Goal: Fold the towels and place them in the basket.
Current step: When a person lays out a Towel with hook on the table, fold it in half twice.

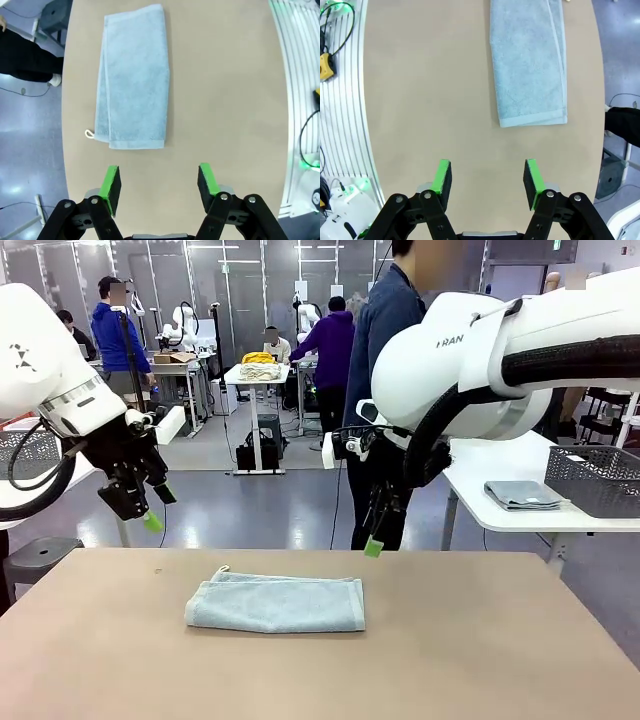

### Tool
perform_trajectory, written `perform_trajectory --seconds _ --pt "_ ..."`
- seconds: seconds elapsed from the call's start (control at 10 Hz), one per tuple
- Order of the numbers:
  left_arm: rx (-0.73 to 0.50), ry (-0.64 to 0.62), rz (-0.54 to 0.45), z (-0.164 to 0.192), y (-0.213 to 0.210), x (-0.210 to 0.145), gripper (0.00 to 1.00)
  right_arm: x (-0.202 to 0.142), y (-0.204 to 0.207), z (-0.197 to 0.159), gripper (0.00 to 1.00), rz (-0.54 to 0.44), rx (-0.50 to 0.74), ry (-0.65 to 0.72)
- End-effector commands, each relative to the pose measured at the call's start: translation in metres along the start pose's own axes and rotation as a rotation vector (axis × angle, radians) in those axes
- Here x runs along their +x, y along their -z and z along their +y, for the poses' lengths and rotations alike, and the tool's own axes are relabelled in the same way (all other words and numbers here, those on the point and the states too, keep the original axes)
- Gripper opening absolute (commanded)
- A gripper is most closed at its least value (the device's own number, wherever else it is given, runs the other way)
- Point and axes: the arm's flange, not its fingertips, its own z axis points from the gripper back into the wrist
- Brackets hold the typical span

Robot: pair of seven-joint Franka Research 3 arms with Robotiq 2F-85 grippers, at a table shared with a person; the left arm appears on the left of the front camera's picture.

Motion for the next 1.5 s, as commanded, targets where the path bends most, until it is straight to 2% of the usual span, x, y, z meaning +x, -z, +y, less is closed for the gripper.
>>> perform_trajectory --seconds 0.0,0.5,0.6,0.7,1.0,1.2,1.4 --pt "0.005 0.000 0.001 0.000 0.001 -0.002 0.78 -0.001 -0.001 -0.001 0.72 0.000 -0.002 0.003" --pt "0.005 0.000 0.001 0.000 0.001 -0.002 0.78 -0.001 0.000 -0.001 0.73 0.000 -0.001 0.001" --pt "-0.001 0.000 0.001 0.000 0.001 -0.001 0.78 -0.001 -0.002 0.001 0.73 -0.003 -0.051 0.144" --pt "0.002 -0.008 -0.052 0.003 -0.005 -0.003 0.78 0.001 -0.008 0.005 0.73 -0.047 -0.091 0.248" --pt "0.061 -0.081 -0.224 0.015 -0.042 -0.030 0.78 0.017 -0.020 0.022 0.73 -0.095 -0.246 0.565" --pt "0.086 -0.096 -0.343 0.017 -0.066 -0.049 0.78 0.029 -0.018 0.029 0.73 -0.156 -0.285 0.768" --pt "0.061 -0.118 -0.417 0.020 -0.083 -0.067 0.78 0.031 -0.014 0.025 0.73 -0.129 -0.323 1.046"
